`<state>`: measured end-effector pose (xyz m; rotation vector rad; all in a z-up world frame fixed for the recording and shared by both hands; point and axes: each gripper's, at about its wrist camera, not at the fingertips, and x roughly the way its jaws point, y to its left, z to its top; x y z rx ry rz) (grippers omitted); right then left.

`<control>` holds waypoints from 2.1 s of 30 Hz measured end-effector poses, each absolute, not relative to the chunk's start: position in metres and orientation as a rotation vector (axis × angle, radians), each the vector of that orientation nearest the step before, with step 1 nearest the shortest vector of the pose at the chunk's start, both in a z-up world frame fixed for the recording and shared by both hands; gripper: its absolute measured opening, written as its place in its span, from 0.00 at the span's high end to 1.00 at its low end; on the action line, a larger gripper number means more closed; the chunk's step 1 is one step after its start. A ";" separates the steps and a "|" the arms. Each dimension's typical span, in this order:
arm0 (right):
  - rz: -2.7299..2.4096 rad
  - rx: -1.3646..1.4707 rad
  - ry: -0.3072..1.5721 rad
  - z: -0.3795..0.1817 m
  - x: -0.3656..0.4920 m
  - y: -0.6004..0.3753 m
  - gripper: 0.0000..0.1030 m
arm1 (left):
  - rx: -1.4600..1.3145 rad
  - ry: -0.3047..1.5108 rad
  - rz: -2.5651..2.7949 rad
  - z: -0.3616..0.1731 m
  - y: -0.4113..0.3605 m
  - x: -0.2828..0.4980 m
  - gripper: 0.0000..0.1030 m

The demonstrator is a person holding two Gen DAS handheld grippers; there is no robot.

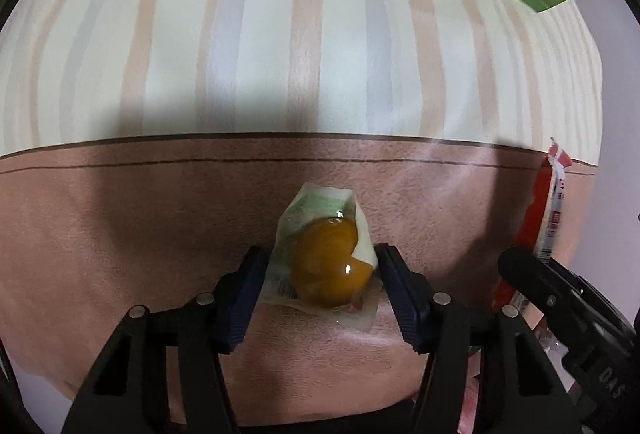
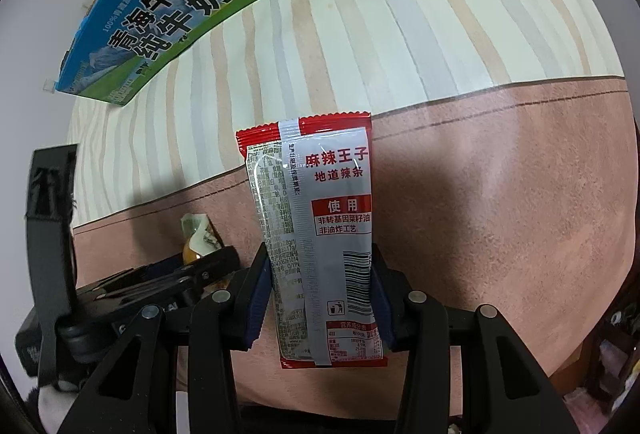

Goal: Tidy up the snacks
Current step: 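Lift the egg and strip packet off the bed and carry both over the box, then lower both items into the box and open both tools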

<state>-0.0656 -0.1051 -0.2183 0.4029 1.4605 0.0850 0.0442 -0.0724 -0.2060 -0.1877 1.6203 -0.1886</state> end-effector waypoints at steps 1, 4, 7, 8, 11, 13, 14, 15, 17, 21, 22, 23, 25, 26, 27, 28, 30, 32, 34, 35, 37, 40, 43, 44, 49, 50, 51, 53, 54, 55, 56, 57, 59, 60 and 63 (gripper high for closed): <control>0.085 0.403 1.458 -0.218 -0.067 -0.106 0.54 | -0.190 1.616 -0.189 -0.203 -0.072 0.044 0.46; 0.087 0.405 1.449 -0.214 -0.070 -0.110 0.54 | -0.209 1.612 -0.187 -0.194 -0.078 0.036 0.46; 0.095 0.411 1.433 -0.208 -0.070 -0.106 0.54 | -0.227 1.603 -0.186 -0.183 -0.076 0.026 0.46; 0.101 0.415 1.425 -0.203 -0.071 -0.109 0.54 | -0.244 1.596 -0.183 -0.178 -0.074 0.025 0.47; 0.125 0.421 1.397 -0.186 -0.071 -0.112 0.54 | -0.283 1.578 -0.195 -0.154 -0.070 0.017 0.47; 0.140 0.425 1.374 -0.173 -0.069 -0.113 0.54 | -0.290 1.559 -0.207 -0.143 -0.070 0.023 0.54; 0.152 0.424 1.357 -0.164 -0.067 -0.113 0.54 | -0.296 1.550 -0.219 -0.136 -0.071 0.025 0.55; 0.156 0.423 1.347 -0.159 -0.065 -0.114 0.54 | -0.302 1.543 -0.223 -0.130 -0.070 0.028 0.55; 0.171 0.425 1.324 -0.145 -0.061 -0.116 0.54 | -0.308 1.529 -0.240 -0.122 -0.072 0.033 0.55; 0.170 0.413 1.295 -0.134 -0.052 -0.114 0.54 | -0.320 1.555 -0.236 -0.133 -0.070 0.043 0.55; 0.169 0.418 1.295 -0.134 -0.051 -0.115 0.54 | -0.318 1.560 -0.223 -0.136 -0.063 0.047 0.55; 0.168 0.422 1.296 -0.134 -0.051 -0.115 0.54 | -0.328 1.558 -0.217 -0.142 -0.062 0.045 0.55; 0.164 0.421 1.296 -0.135 -0.051 -0.114 0.54 | -0.344 1.554 -0.202 -0.145 -0.058 0.041 0.55; 0.163 0.425 1.298 -0.135 -0.052 -0.116 0.54 | -0.348 1.549 -0.203 -0.143 -0.055 0.039 0.55; 0.163 0.432 1.301 -0.135 -0.053 -0.118 0.54 | -0.360 1.542 -0.203 -0.140 -0.051 0.040 0.55; 0.163 0.436 1.302 -0.137 -0.053 -0.118 0.54 | -0.371 1.534 -0.201 -0.137 -0.046 0.041 0.55; 0.166 0.440 1.300 -0.137 -0.052 -0.117 0.54 | -0.388 1.506 -0.219 -0.123 -0.046 0.044 0.55; 0.174 0.450 1.291 -0.131 -0.049 -0.117 0.54 | -0.392 1.475 -0.244 -0.105 -0.043 0.051 0.55; 0.184 0.452 1.271 -0.122 -0.045 -0.119 0.54 | -0.402 1.433 -0.260 -0.084 -0.046 0.060 0.55; 0.189 0.452 1.256 -0.114 -0.041 -0.120 0.54 | -0.394 1.412 -0.277 -0.071 -0.046 0.065 0.55; 0.200 0.451 1.228 -0.099 -0.032 -0.121 0.54 | -0.398 1.370 -0.297 -0.049 -0.044 0.075 0.55; 0.220 0.439 1.180 -0.073 -0.012 -0.122 0.54 | -0.390 1.312 -0.323 -0.018 -0.043 0.102 0.55; 0.238 0.425 1.140 -0.049 0.014 -0.122 0.54 | -0.355 1.253 -0.333 0.006 -0.046 0.131 0.55; 0.243 0.418 1.129 -0.042 0.025 -0.121 0.54 | -0.343 1.232 -0.329 0.013 -0.049 0.144 0.55; 0.245 0.362 1.095 -0.021 0.083 -0.114 0.54 | -0.297 1.190 -0.302 0.027 -0.052 0.208 0.55; 0.239 0.350 1.091 -0.019 0.097 -0.112 0.54 | -0.298 1.187 -0.291 0.028 -0.050 0.221 0.55; 0.235 0.337 1.093 -0.018 0.108 -0.110 0.54 | -0.293 1.187 -0.287 0.028 -0.047 0.231 0.55; 0.221 0.315 1.101 -0.020 0.135 -0.106 0.54 | -0.289 1.194 -0.265 0.024 -0.045 0.258 0.55; 0.217 0.308 1.106 -0.022 0.144 -0.104 0.54 | -0.283 1.199 -0.261 0.023 -0.044 0.268 0.55; 0.206 0.296 1.113 -0.026 0.159 -0.102 0.54 | -0.279 1.206 -0.252 0.019 -0.043 0.279 0.55; 0.201 0.286 1.121 -0.028 0.169 -0.100 0.54 | -0.279 1.217 -0.242 0.014 -0.041 0.291 0.55; 0.195 0.275 1.132 -0.033 0.179 -0.097 0.54 | -0.281 1.230 -0.241 0.008 -0.041 0.302 0.55; 0.184 0.263 1.162 -0.044 0.203 -0.093 0.54 | -0.288 1.260 -0.236 -0.005 -0.040 0.323 0.55; 0.181 0.260 1.175 -0.049 0.211 -0.091 0.54 | -0.285 1.275 -0.235 -0.012 -0.040 0.333 0.55; 0.176 0.252 1.221 -0.067 0.233 -0.086 0.54 | -0.278 1.323 -0.231 -0.033 -0.040 0.354 0.55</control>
